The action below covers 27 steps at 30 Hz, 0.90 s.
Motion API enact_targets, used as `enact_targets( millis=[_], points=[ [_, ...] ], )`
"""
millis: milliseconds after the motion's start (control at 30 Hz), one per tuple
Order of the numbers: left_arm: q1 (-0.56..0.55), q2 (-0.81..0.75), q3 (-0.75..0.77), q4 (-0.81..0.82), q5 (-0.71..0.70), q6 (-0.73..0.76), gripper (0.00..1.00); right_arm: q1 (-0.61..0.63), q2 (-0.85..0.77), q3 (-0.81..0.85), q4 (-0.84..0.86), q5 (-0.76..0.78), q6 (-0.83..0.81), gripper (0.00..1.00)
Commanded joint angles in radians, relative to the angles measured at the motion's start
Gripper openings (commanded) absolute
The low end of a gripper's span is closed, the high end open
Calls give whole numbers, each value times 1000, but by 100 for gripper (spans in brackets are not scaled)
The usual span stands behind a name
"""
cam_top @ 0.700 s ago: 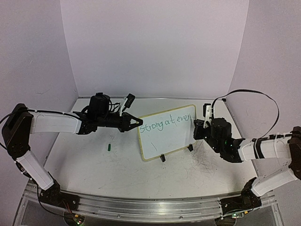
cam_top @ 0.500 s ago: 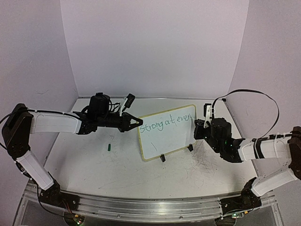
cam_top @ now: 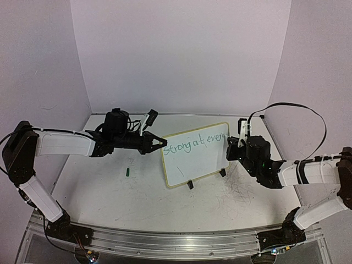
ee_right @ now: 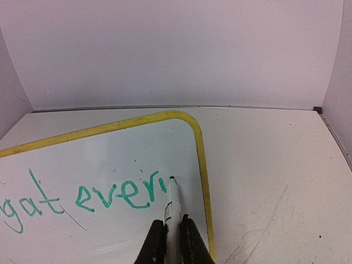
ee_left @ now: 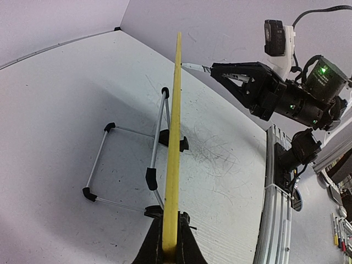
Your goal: Write a sentence on the whiteboard
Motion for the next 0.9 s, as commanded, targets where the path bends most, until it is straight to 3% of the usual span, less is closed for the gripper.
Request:
enact_targets(
  millis=[0,867],
  points=[
    [-4,-48,25,26,-21,50,0,-8,9,53,38,14,-16,0],
    [-6,-46,29,25,-20,50,0,-9,-2,-16,-66,-22,79,0]
  ],
)
